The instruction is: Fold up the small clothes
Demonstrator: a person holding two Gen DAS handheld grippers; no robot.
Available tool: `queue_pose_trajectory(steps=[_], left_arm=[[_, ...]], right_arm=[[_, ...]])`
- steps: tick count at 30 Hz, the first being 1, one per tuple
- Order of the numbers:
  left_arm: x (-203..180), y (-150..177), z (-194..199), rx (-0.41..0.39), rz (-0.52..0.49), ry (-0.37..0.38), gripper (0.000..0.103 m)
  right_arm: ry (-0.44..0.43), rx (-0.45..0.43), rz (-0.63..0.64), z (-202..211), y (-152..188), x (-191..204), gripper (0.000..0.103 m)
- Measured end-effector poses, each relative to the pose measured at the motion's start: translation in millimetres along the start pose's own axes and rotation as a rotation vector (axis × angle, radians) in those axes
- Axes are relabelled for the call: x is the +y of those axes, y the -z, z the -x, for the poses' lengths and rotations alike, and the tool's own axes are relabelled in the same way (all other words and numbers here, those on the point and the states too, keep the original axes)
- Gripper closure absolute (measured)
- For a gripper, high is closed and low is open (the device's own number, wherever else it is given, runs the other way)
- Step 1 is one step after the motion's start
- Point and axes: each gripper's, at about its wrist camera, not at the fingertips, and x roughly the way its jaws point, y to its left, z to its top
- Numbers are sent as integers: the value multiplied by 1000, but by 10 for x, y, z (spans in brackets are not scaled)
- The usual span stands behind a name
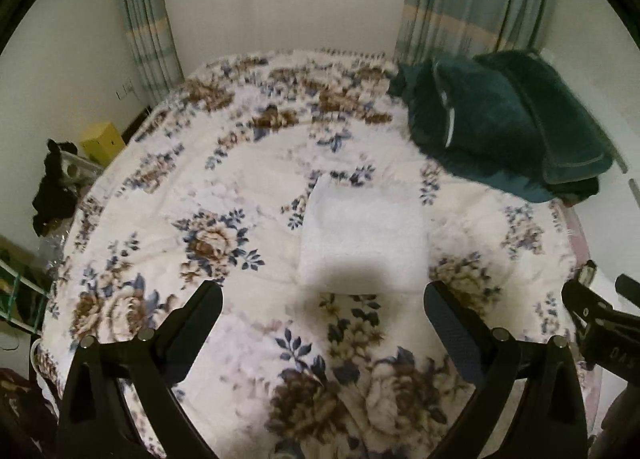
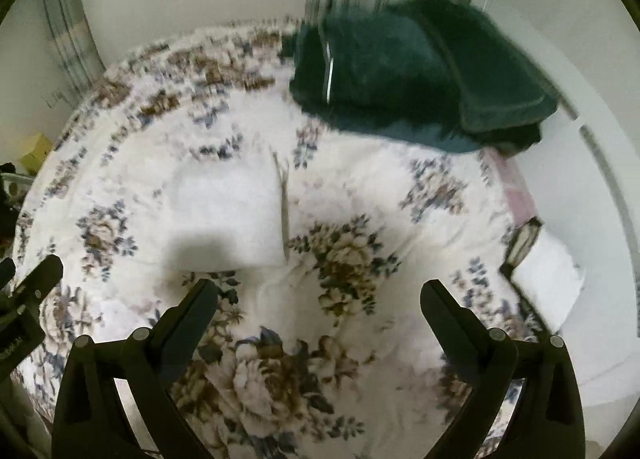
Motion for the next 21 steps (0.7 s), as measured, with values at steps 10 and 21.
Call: queue_pose_trajectory(steps=[10,21], left_arm=[[-107,159,1420,-130,3,7,0],[-197,359,2157,-209,-10,8,0]], right_arm=[[-30,-182,-3,1833,388,-319,0],[-60,-279,-21,2805,724,-642,0]])
